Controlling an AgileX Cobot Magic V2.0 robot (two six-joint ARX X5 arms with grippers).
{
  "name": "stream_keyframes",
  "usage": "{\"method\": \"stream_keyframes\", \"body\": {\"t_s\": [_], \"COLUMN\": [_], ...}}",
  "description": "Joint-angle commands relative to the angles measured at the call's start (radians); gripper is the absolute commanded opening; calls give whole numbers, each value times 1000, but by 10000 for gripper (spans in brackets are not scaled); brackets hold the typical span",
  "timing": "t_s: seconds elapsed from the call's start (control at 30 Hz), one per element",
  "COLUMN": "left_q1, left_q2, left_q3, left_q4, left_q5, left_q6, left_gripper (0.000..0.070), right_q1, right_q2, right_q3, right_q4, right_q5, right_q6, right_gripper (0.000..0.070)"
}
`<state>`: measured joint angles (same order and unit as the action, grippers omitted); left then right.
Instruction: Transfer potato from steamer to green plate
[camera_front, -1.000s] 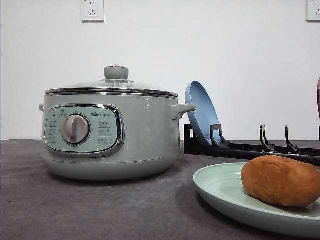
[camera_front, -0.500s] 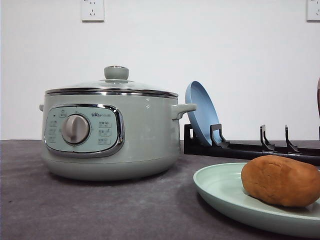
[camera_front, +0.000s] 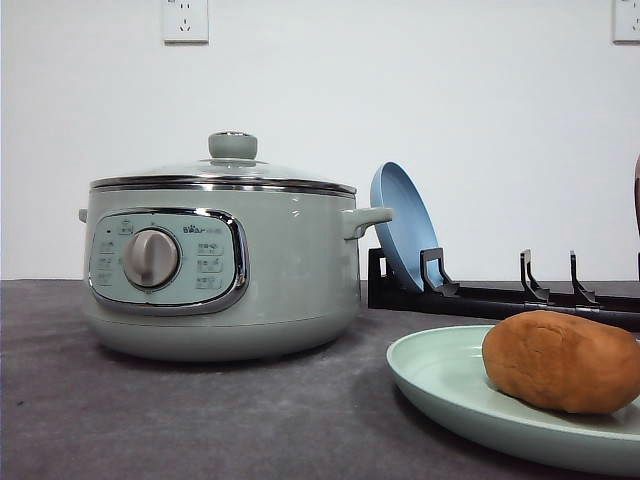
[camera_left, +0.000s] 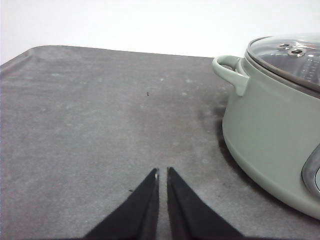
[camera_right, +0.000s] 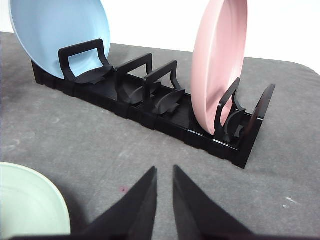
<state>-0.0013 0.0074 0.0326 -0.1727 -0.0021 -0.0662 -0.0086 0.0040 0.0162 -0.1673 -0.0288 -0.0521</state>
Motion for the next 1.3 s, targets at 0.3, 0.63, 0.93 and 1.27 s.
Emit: {"method": "stream_keyframes", "body": {"t_s": [0.3, 0.63, 0.93, 1.27], "left_q1": [-1, -1, -1, -1], "left_q2": [2, 2, 2, 2], "left_q3": [-21, -21, -21, -21], "left_q4": [15, 15, 15, 15], "left_q5": [-2, -2, -2, -2], "left_q6": [-3, -3, -3, -3], "left_gripper": [25, 25, 25, 25], "right_q1": [-2, -2, -2, -2], "right_q2": [0, 0, 0, 0], "right_q3": [-5, -5, -5, -5], "right_q4": [12, 12, 12, 12], "right_q5": [3, 3, 3, 3], "right_q6": [-4, -4, -4, -4], "right_gripper": [49, 49, 49, 49]}}
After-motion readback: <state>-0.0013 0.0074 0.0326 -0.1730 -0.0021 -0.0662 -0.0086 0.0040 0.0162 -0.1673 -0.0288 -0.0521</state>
